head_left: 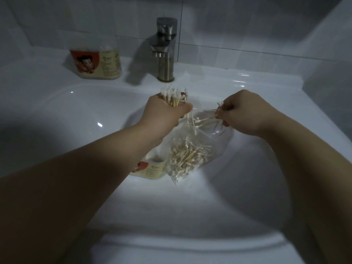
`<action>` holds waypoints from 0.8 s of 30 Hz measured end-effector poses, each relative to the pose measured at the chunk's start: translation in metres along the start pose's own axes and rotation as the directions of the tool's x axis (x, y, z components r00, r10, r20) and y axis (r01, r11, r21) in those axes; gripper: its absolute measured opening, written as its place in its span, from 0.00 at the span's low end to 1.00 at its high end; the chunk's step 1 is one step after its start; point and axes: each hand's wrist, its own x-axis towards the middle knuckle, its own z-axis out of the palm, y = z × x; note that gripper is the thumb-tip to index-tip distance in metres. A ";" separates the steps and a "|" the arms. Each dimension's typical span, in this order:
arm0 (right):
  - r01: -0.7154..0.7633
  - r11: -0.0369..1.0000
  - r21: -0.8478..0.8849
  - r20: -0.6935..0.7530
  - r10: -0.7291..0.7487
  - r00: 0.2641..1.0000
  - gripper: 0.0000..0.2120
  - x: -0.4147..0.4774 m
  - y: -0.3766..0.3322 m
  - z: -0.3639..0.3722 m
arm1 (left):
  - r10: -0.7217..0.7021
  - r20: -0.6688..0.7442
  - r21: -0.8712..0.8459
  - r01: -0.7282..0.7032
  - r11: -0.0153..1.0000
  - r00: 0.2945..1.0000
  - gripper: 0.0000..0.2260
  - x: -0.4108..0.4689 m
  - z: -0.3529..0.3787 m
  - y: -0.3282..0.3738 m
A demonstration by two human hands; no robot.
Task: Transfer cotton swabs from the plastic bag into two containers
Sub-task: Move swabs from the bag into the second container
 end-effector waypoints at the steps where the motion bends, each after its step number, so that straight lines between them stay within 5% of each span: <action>1: 0.012 1.000 -0.016 0.015 -0.012 1.000 0.16 0.000 0.000 0.001 | -0.008 -0.005 -0.039 0.008 0.999 1.000 0.07 0.001 0.000 0.001; 12: 0.067 0.995 -0.080 0.099 -0.059 0.993 0.14 -0.002 -0.004 0.006 | -0.005 0.090 -0.197 0.023 0.980 0.996 0.07 -0.003 0.007 0.010; 24: 0.088 0.994 -0.070 0.072 -0.083 0.994 0.14 -0.002 -0.003 0.004 | -0.039 -0.022 -0.387 0.027 0.922 0.999 0.08 -0.006 0.011 0.019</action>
